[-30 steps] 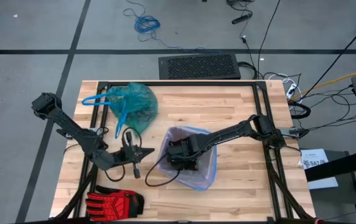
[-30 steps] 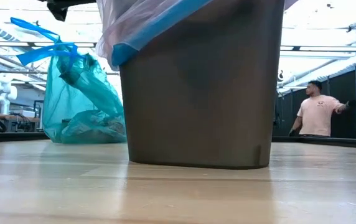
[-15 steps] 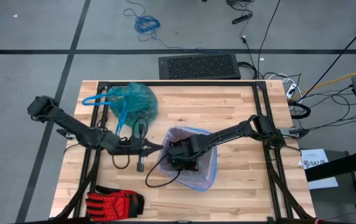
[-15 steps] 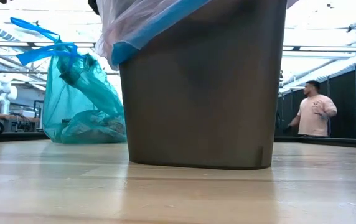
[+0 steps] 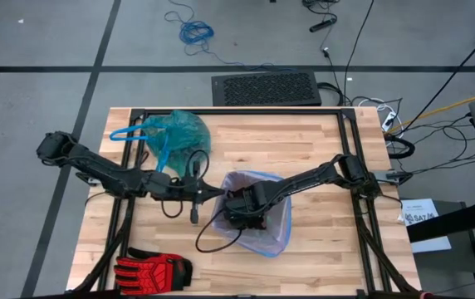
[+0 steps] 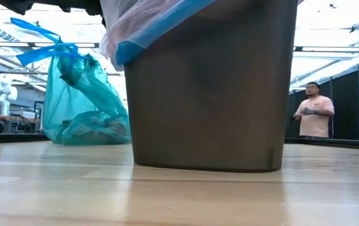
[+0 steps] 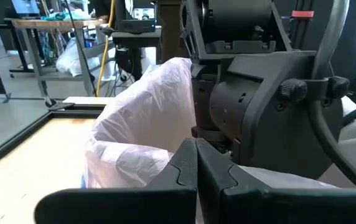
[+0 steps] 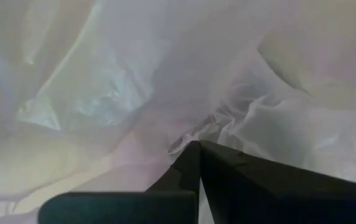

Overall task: Place trash/remove bag and relplace
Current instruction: Insert the trash bag into the trash bin

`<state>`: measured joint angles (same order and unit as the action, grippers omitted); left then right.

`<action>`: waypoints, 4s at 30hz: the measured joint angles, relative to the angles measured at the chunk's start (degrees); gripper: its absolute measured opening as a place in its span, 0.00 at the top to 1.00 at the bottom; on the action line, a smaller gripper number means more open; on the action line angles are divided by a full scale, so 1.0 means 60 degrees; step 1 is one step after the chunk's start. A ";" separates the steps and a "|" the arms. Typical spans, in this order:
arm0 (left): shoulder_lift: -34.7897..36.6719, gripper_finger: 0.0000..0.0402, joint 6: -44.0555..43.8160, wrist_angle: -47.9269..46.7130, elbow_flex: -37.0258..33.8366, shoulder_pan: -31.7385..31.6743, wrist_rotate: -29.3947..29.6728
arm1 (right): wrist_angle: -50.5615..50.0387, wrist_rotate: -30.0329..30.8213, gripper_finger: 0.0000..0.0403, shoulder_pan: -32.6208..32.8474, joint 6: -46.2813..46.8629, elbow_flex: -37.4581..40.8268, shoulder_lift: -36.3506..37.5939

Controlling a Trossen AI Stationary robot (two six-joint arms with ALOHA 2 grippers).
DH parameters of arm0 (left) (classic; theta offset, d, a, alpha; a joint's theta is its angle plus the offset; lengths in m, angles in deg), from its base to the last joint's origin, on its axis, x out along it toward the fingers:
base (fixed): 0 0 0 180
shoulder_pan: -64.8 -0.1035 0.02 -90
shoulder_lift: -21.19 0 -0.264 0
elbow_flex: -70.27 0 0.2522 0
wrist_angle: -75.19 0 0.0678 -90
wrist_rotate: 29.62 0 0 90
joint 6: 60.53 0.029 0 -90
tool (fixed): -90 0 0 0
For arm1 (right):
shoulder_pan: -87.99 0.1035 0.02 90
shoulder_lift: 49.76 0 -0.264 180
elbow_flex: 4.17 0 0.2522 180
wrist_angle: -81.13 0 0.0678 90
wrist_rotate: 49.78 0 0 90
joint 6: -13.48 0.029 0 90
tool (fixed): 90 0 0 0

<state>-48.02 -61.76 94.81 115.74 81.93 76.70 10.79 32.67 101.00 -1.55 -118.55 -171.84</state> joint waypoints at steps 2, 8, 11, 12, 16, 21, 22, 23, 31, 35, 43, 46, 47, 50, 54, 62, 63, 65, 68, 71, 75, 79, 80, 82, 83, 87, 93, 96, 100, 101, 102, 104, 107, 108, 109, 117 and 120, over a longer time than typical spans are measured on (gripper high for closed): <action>0.0000 1.00 0.0006 -0.0026 0.0000 0.0000 0.0000 | -0.0032 0.0000 1.00 0.0009 0.0053 0.0000 0.0000; 0.0000 1.00 0.0006 -0.0078 0.0000 -0.0029 0.0000 | -0.0119 0.0006 1.00 0.0047 0.0144 0.0000 0.0000; -0.0004 1.00 0.0006 -0.0098 -0.0001 -0.0029 0.0001 | -0.0227 0.0019 1.00 0.0047 0.0143 0.0000 0.0012; -0.0004 1.00 0.0006 -0.0106 -0.0004 -0.0029 0.0004 | -0.0311 0.0029 1.00 0.0047 0.0143 0.0000 0.0044; -0.0014 1.00 0.0006 -0.0342 -0.0044 -0.0029 0.0007 | -0.0500 0.0092 1.00 0.0050 0.0146 0.0004 0.0255; -0.0032 1.00 0.0000 -0.0373 -0.0059 -0.0036 0.0015 | -0.0461 0.0098 1.00 0.0047 0.0146 0.0004 0.0697; -0.0022 1.00 -0.0001 -0.0346 -0.0051 -0.0029 0.0015 | -0.0462 0.0106 1.00 0.0047 0.0146 0.0004 0.0753; -0.0027 1.00 0.0002 -0.0379 -0.0051 -0.0029 0.0013 | -0.0438 0.0125 1.00 0.0047 0.0146 0.0004 0.0801; -0.0029 1.00 -0.0005 -0.0439 -0.0051 -0.0029 0.0015 | -0.0455 0.0368 1.00 0.0047 0.0146 0.0004 0.0971; -0.0029 1.00 -0.0005 -0.0416 -0.0051 -0.0029 0.0015 | -0.0266 0.0368 1.00 0.0047 0.0183 0.0004 0.1013; -0.0025 1.00 -0.0005 -0.0345 -0.0040 -0.0029 0.0018 | -0.0231 0.0541 1.00 0.0140 0.0346 0.0003 0.1484; -0.0025 1.00 -0.0005 -0.0349 -0.0040 -0.0029 0.0018 | -0.0237 0.0594 1.00 0.0164 0.0481 -0.0004 0.1780; -0.0025 1.00 -0.0001 -0.0349 -0.0040 -0.0029 0.0018 | -0.0228 0.0590 1.00 0.0167 0.0545 -0.0004 0.1853; -0.0025 1.00 -0.0004 -0.0349 -0.0040 -0.0029 0.0018 | -0.0076 0.0590 1.00 0.0164 0.0768 -0.0005 0.2117; -0.0022 1.00 -0.0005 -0.0360 -0.0036 -0.0029 0.0018 | -0.0092 0.0590 1.00 0.0164 0.1012 -0.0004 0.2150; -0.0022 1.00 -0.0003 -0.0367 -0.0036 -0.0029 0.0018 | -0.0051 0.0522 1.00 0.0164 0.1526 -0.0004 0.1758; -0.0022 1.00 -0.0005 -0.0367 -0.0036 -0.0029 0.0018 | -0.0059 0.0510 1.00 0.0164 0.1593 -0.0004 0.1649; -0.0022 1.00 -0.0005 -0.0367 -0.0036 -0.0029 0.0021 | -0.0229 0.0481 1.00 0.0209 0.1647 -0.0004 0.1458; -0.0022 1.00 -0.0005 -0.0367 -0.0033 -0.0029 0.0022 | -0.0421 0.0509 1.00 0.0342 0.1644 0.0015 0.1457; -0.0022 1.00 -0.0001 -0.0403 -0.0033 -0.0029 0.0006 | -0.0049 0.0506 1.00 0.0481 0.1735 0.0014 0.1845; -0.0018 1.00 0.0002 -0.0403 -0.0033 -0.0029 -0.0001 | 0.0715 0.0503 1.00 0.0597 0.1826 0.0000 0.2416; -0.0018 1.00 -0.0001 -0.0403 -0.0033 -0.0029 -0.0007 | 0.1104 0.0880 1.00 0.0599 0.1954 -0.0007 0.2563; -0.0016 1.00 -0.0001 -0.0403 -0.0033 -0.0029 -0.0011 | 0.1021 0.0987 1.00 0.0597 0.2006 -0.0007 0.2500; -0.0015 1.00 -0.0001 -0.0400 -0.0033 -0.0029 -0.0023 | 0.0821 0.1019 1.00 0.0594 0.2126 -0.0011 0.2237; -0.0015 1.00 -0.0001 -0.0400 -0.0033 -0.0029 -0.0031 | 0.0677 0.1005 1.00 0.0594 0.2153 -0.0011 0.2032; -0.0015 1.00 0.0002 -0.0400 -0.0033 -0.0029 -0.0036 | 0.0180 0.1014 1.00 0.0670 0.2140 0.0006 0.1483; -0.0015 1.00 0.0010 -0.0400 -0.0033 -0.0056 -0.0033 | 0.0393 0.1501 1.00 0.0903 0.2211 0.0007 0.1840; -0.0015 1.00 0.0010 -0.0401 -0.0033 -0.0087 -0.0029 | 0.0755 0.1740 1.00 0.0935 0.2230 -0.0007 0.2287; -0.0015 1.00 0.0012 -0.0400 -0.0033 -0.0095 -0.0029 | 0.1015 0.1787 1.00 0.0911 0.2398 -0.0007 0.2519; -0.0015 1.00 0.0010 -0.0400 -0.0033 -0.0095 -0.0025 | 0.1024 0.1803 1.00 0.0907 0.2430 -0.0007 0.2557; -0.0015 1.00 0.0013 -0.0400 -0.0033 -0.0095 -0.0025 | 0.1020 0.1810 1.00 0.0907 0.2488 -0.0007 0.2583; -0.0015 1.00 0.0013 -0.0400 -0.0033 -0.0095 -0.0025 | 0.0930 0.1807 1.00 0.0903 0.2628 -0.0011 0.2472; -0.0015 1.00 0.0013 -0.0398 -0.0031 -0.0095 -0.0022 | 0.0557 0.1798 1.00 0.0905 0.2687 -0.0002 0.2074; -0.0015 1.00 0.0013 -0.0396 -0.0029 -0.0095 -0.0020 | 0.0464 0.1791 1.00 0.0932 0.2689 0.0007 0.1963; -0.0015 1.00 0.0017 -0.0396 -0.0029 -0.0095 -0.0018 | 0.0404 0.1774 1.00 0.0962 0.2689 0.0007 0.1872; -0.0015 1.00 0.0033 -0.0231 -0.0025 -0.0095 -0.0007 | 0.0463 0.2324 1.00 0.1322 0.2887 0.0002 0.2037; 0.0152 1.00 0.0355 0.0255 -0.0025 -0.0095 -0.0118 | 0.0503 0.2514 1.00 0.1366 0.2886 -0.0015 0.2084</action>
<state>-47.11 -59.63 96.34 115.58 81.36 75.99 13.81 47.75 109.20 15.77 -118.64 -159.33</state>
